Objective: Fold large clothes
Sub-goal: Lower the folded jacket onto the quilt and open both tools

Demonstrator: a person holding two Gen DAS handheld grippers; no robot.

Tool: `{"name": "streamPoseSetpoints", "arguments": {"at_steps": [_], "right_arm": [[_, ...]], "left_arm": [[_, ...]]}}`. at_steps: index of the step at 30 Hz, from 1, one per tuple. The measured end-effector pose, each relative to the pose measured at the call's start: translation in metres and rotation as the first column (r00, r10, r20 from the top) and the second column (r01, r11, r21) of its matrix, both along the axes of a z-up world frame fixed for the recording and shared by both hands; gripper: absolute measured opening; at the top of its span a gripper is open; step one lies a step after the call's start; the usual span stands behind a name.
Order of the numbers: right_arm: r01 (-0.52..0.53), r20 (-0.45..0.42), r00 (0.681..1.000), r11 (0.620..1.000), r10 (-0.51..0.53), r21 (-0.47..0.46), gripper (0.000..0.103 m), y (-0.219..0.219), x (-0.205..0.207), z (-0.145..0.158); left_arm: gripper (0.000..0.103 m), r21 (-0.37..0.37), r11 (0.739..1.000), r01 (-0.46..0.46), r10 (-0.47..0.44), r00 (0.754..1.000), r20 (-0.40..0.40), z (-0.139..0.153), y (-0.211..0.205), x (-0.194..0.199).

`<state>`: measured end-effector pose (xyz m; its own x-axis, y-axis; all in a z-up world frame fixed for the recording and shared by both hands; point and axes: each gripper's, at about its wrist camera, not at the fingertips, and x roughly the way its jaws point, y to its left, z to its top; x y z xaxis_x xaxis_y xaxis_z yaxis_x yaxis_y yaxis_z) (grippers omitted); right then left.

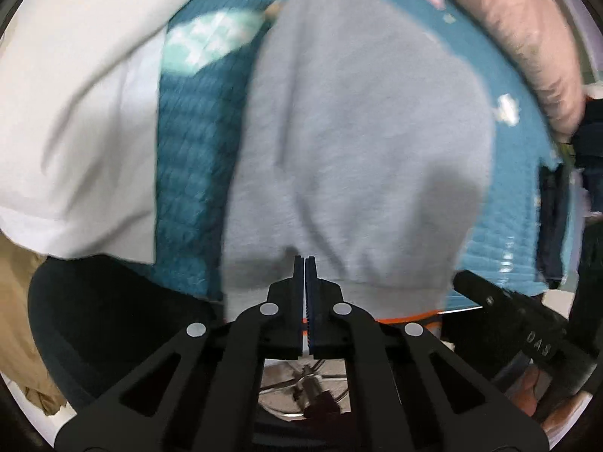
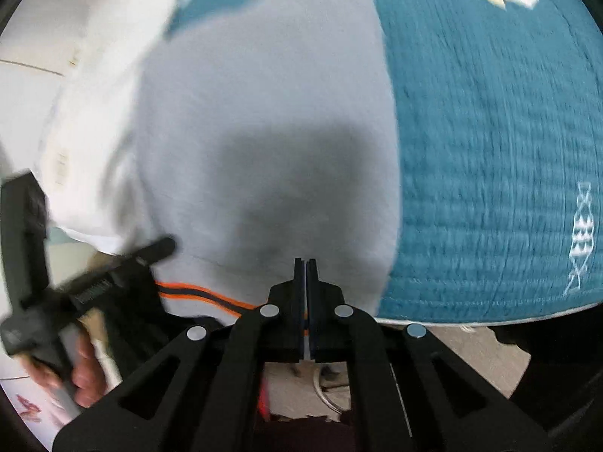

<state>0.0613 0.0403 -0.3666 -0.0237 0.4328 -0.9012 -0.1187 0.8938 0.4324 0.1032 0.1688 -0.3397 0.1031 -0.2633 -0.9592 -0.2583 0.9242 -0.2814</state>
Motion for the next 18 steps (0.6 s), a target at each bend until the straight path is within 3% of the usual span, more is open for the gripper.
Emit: {"name": "streamPoseSetpoints", "arguments": {"at_steps": [2, 4, 6, 7, 9, 11, 12, 15, 18], "right_arm": [[-0.012, 0.022, 1.0, 0.999, 0.011, 0.043, 0.001, 0.009, 0.009, 0.012], [-0.038, 0.041, 0.998, 0.999, 0.037, 0.025, 0.002, 0.026, 0.02, 0.014], [-0.068, -0.002, 0.998, 0.997, 0.068, -0.027, 0.0, 0.04, 0.026, -0.005], [-0.062, -0.027, 0.998, 0.995, 0.06, -0.073, 0.0, 0.042, 0.031, -0.02], [-0.023, -0.041, 0.999, 0.999, 0.022, -0.024, 0.0, 0.038, 0.038, -0.048], [0.005, -0.067, 0.998, 1.0, -0.004, 0.014, 0.0, 0.029, 0.038, -0.04], [-0.007, -0.057, 0.998, 1.0, 0.006, -0.012, 0.0, 0.026, 0.037, -0.032], [0.001, 0.014, 1.0, 0.997, 0.0, -0.077, 0.0, 0.007, 0.04, -0.009], [0.05, -0.048, 0.997, 0.998, -0.052, -0.039, 0.0, -0.011, 0.052, -0.039]], "left_arm": [[0.003, -0.001, 1.0, 0.027, -0.027, 0.999, 0.034, 0.011, -0.007, 0.007], [0.003, -0.004, 0.999, 0.035, -0.035, 0.999, 0.035, 0.01, -0.012, 0.022], [0.003, 0.011, 0.999, 0.033, -0.033, 0.999, 0.004, -0.007, -0.017, 0.034], [0.003, 0.066, 0.997, 0.03, -0.028, 0.999, -0.03, -0.022, -0.018, 0.041], [0.004, 0.073, 0.997, 0.025, -0.022, 0.999, -0.044, -0.045, -0.018, 0.05], [0.003, 0.048, 0.999, 0.026, -0.023, 0.998, -0.061, -0.037, -0.015, 0.053], [0.003, 0.054, 0.998, 0.038, -0.035, 0.998, -0.055, -0.029, -0.015, 0.052], [0.003, 0.133, 0.991, 0.015, -0.013, 1.0, -0.015, -0.014, -0.002, 0.049], [0.004, 0.056, 0.998, -0.035, 0.038, 0.999, -0.039, -0.037, 0.017, 0.058]]}}
